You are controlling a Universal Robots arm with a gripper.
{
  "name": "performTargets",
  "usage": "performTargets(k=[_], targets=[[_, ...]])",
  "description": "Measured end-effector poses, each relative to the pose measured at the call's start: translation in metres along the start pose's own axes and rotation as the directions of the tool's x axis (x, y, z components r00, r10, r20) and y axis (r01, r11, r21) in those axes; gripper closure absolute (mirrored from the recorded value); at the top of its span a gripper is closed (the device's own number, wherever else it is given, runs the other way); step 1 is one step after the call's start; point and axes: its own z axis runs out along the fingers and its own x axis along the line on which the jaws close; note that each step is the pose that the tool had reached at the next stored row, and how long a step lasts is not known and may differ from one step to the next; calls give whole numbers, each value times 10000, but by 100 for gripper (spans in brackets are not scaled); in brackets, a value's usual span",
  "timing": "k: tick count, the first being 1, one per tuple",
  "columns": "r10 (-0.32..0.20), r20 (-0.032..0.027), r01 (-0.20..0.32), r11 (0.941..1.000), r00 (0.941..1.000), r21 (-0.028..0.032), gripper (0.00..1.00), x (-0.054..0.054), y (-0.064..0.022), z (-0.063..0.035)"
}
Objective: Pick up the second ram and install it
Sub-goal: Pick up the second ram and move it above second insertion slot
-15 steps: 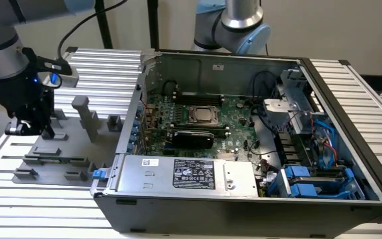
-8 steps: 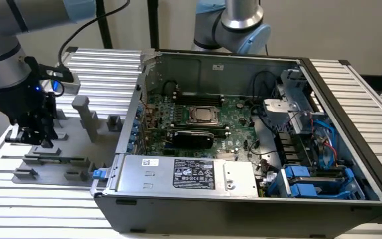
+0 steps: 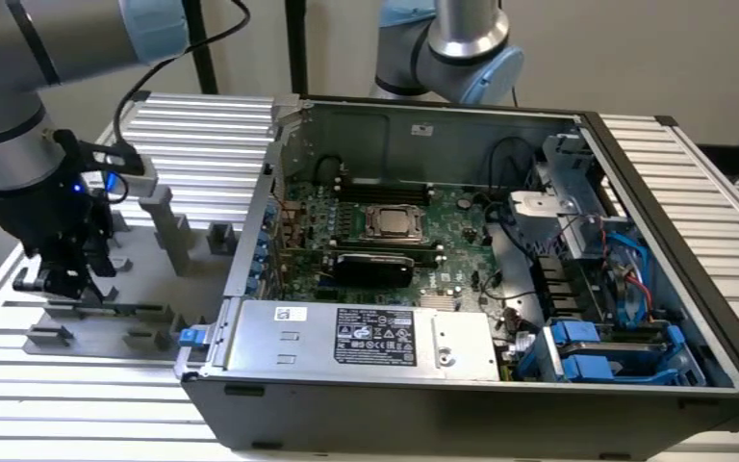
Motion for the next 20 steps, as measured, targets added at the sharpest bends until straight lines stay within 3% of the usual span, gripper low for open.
performTargets(k=[20], targets=[[-247, -7, 247, 9997, 9997, -2, 0, 7, -12, 364]])
